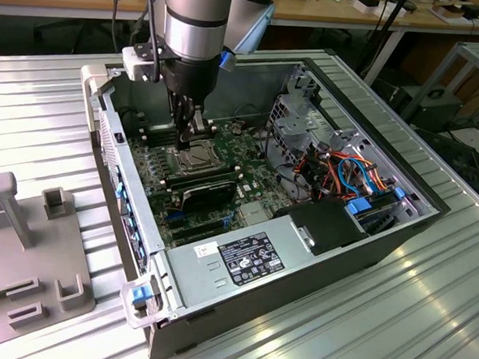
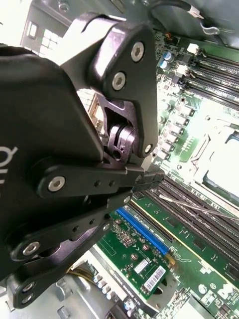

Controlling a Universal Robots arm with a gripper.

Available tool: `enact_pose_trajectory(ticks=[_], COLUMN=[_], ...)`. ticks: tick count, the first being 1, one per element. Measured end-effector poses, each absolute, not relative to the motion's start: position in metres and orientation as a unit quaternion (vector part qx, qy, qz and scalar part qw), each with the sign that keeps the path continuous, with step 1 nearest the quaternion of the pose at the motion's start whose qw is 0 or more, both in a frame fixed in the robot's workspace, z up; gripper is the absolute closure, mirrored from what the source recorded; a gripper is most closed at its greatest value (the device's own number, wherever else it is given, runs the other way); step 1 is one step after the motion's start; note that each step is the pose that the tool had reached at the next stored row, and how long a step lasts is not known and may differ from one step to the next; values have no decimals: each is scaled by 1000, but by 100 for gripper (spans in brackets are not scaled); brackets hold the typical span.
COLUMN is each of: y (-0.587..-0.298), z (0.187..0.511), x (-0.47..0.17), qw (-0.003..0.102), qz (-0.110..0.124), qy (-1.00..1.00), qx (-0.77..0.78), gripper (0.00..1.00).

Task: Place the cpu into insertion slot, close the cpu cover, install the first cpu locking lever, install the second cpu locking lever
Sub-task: 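Install the second cpu locking lever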

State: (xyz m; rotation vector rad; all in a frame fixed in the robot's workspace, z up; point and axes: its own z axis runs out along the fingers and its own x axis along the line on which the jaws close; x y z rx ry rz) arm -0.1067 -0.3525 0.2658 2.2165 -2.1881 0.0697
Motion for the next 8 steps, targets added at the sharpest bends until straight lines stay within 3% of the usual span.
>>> enact_pose_trajectory(ticks=[8], y=[-356], z=[265], x=[-95], qw=[21], qz=[26], qy=[-702], qx=[711], gripper=[89])
